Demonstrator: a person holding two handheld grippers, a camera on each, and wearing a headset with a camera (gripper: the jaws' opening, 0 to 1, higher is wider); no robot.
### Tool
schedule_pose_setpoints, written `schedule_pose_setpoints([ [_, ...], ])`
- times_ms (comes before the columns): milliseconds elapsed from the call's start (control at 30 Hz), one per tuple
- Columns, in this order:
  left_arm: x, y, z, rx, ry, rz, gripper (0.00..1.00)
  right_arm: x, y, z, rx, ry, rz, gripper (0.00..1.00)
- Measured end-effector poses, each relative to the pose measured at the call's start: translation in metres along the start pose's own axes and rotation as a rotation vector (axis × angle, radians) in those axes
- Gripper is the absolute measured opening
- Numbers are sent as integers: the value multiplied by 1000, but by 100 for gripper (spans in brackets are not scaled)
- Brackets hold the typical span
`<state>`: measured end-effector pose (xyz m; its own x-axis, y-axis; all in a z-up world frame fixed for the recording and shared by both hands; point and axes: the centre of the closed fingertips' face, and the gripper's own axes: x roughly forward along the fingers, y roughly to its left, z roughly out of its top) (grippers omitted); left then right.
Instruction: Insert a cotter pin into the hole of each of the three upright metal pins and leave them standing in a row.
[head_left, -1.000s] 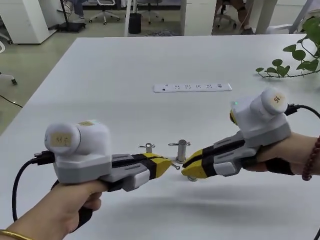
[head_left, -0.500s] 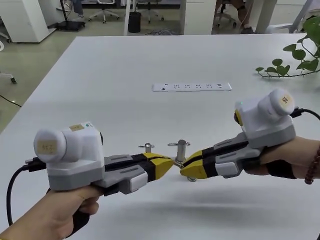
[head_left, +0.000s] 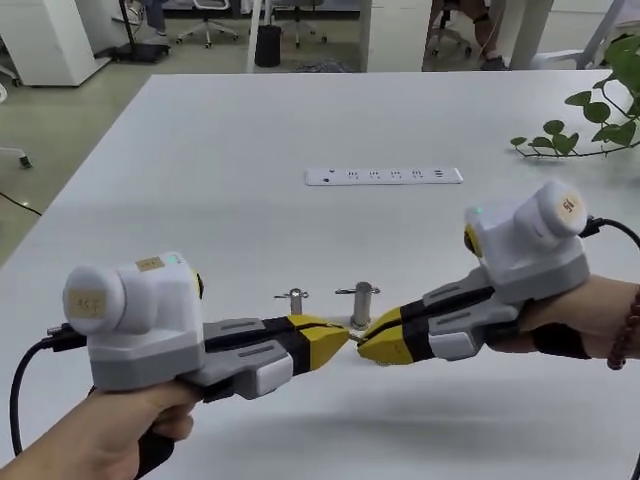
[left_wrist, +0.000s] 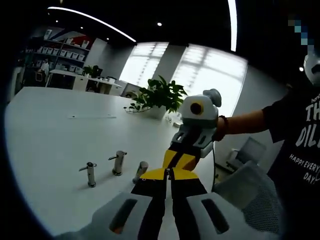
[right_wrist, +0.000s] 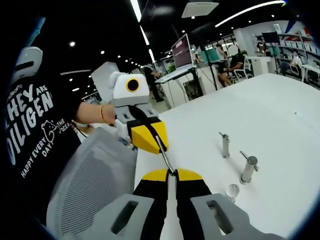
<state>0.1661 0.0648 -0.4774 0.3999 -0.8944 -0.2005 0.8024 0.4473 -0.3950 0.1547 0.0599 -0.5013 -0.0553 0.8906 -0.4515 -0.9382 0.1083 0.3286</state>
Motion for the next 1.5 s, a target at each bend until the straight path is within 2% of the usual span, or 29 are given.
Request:
schedule_pose_setpoints([
  [100, 0, 0, -2, -1, 8, -8, 0, 0, 2, -3, -44, 25, 4, 0],
  [233, 1, 0, -4, 12, 20, -11, 0, 0, 1, -5, -65, 57, -1, 0],
  [267, 2, 0, -5, 34, 22, -10, 0, 0, 1, -7, -94, 74, -4, 0],
  [433, 5, 2, -5, 70, 21, 16, 2, 0, 0, -9, -147, 116, -24, 0],
  [633, 10, 5, -9, 101, 35, 45, 4, -7, -10, -17, -204, 182, -61, 0],
  [867, 15, 6, -10, 115, 37, 46, 9, -17, -19, -25, -212, 216, -112, 0],
  [933, 17, 8, -11, 120, 38, 54, 11, -22, -25, -31, -219, 248, -145, 0],
  [1033, 22, 11, -11, 143, 42, 79, 16, -29, -29, -36, -219, 268, -169, 0],
  [1100, 26, 12, -12, 169, 44, 91, 17, -38, -37, -42, -192, 284, -204, 0],
  [1200, 31, 13, -14, 174, 51, 100, 20, -45, -42, -47, -203, 313, -229, 0],
  [1267, 35, 17, -17, 197, 62, 125, 20, -49, -45, -50, -206, 331, -242, 0],
  [1400, 40, 22, -22, 193, 72, 151, 21, -56, -51, -56, -213, 373, -270, 0],
  [1500, 44, 27, -26, 217, 84, 182, 29, -59, -55, -61, -217, 395, -277, 0],
])
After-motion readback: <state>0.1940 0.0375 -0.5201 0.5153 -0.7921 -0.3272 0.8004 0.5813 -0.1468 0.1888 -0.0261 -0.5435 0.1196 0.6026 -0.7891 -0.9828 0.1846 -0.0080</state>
